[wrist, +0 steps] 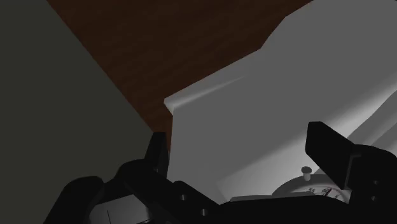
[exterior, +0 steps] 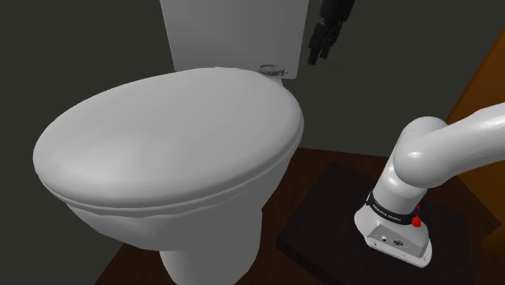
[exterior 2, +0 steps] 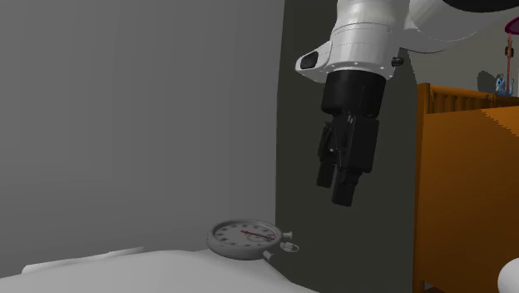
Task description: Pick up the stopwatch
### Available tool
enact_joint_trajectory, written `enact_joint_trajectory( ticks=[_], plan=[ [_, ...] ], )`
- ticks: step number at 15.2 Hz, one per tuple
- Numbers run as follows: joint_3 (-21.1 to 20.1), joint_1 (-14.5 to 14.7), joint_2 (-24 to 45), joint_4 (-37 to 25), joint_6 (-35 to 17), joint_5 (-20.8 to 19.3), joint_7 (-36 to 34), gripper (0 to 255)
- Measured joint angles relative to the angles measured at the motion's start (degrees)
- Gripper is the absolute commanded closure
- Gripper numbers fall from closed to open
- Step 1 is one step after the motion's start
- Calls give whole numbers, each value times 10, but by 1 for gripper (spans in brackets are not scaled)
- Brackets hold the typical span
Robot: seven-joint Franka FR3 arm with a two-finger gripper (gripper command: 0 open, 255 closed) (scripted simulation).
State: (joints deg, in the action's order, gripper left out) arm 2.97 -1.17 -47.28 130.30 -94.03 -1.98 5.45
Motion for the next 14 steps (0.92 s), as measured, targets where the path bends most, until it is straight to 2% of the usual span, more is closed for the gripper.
enact_joint_trajectory(
  ticks=[2, 10, 14],
  plan=[
    [-2, 1, 10, -9, 3, 2, -3, 0],
    [-68, 24, 156, -145, 58, 49, -83, 0],
    [-72, 26, 161, -128, 41, 52, -87, 0]
  ],
)
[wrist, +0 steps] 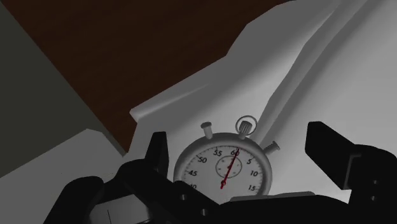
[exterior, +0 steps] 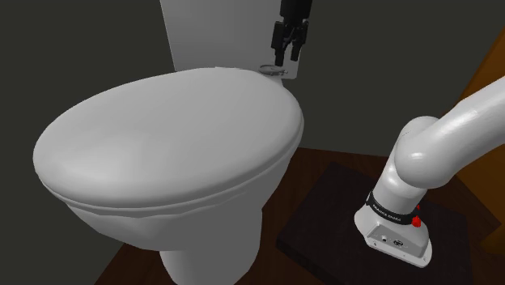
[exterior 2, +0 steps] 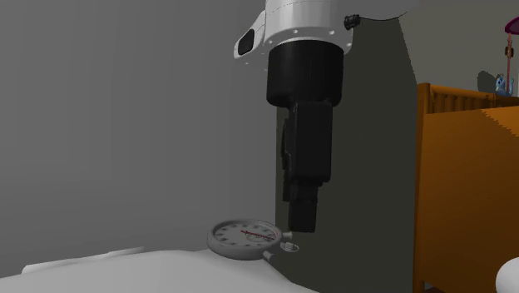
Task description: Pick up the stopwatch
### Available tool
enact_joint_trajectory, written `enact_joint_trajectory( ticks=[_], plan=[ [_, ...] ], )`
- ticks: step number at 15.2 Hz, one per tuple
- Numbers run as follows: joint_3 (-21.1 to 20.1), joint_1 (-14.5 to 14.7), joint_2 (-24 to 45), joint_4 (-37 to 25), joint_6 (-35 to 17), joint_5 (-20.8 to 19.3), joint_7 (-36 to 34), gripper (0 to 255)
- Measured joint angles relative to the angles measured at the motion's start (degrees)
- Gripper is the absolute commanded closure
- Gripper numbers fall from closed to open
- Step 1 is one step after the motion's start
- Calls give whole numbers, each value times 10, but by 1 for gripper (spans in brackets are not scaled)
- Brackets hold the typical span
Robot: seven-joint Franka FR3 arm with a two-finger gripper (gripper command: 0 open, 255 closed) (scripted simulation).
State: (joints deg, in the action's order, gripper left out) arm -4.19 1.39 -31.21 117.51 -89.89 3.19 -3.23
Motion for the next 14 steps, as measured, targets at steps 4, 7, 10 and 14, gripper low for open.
enact_joint_trajectory(
  ticks=[4, 7, 10, 14],
  plan=[
    [0, 0, -7, 36, -28, 1, 1, 0],
    [-2, 1, -9, 42, -33, 1, 0, 255],
    [-2, 1, -9, 42, -34, 2, 0, 255],
    [-2, 1, -9, 42, -34, 2, 0, 255]
  ],
)
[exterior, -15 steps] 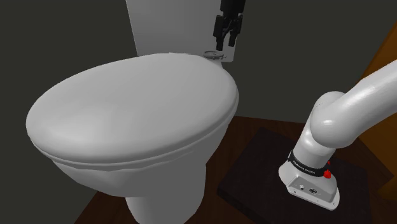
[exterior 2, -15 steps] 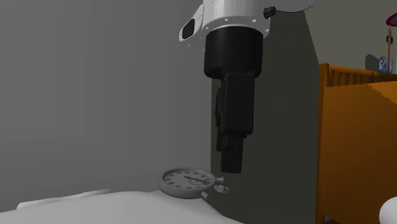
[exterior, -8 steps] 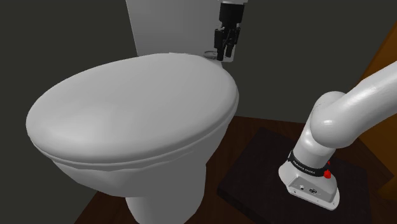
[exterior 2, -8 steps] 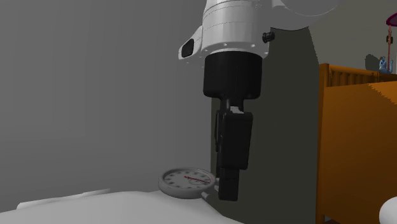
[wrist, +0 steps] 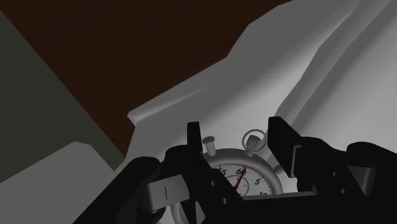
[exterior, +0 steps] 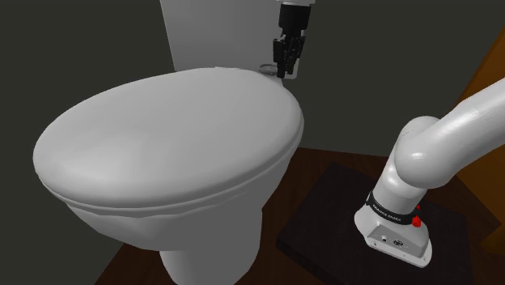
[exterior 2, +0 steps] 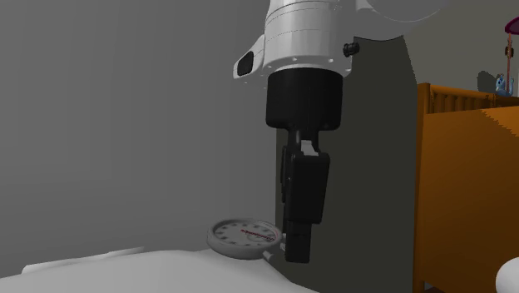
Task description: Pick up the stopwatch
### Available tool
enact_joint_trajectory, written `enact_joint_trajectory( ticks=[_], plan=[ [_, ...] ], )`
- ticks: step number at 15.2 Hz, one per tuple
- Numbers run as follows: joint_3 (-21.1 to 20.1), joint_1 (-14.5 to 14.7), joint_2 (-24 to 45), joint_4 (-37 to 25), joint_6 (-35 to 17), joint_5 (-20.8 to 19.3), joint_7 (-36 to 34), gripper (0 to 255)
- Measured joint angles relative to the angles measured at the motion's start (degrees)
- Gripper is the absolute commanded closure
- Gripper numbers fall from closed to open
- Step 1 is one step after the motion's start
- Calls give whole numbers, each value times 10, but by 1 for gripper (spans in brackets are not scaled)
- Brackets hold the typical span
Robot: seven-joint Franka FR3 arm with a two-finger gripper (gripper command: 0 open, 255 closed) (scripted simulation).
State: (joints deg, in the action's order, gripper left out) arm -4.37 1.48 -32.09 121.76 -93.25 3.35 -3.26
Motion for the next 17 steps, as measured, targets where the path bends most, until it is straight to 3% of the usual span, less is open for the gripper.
enact_joint_trajectory(
  ticks=[17],
  plan=[
    [2, -2, 42, -150, 108, -3, -3, 255]
  ],
)
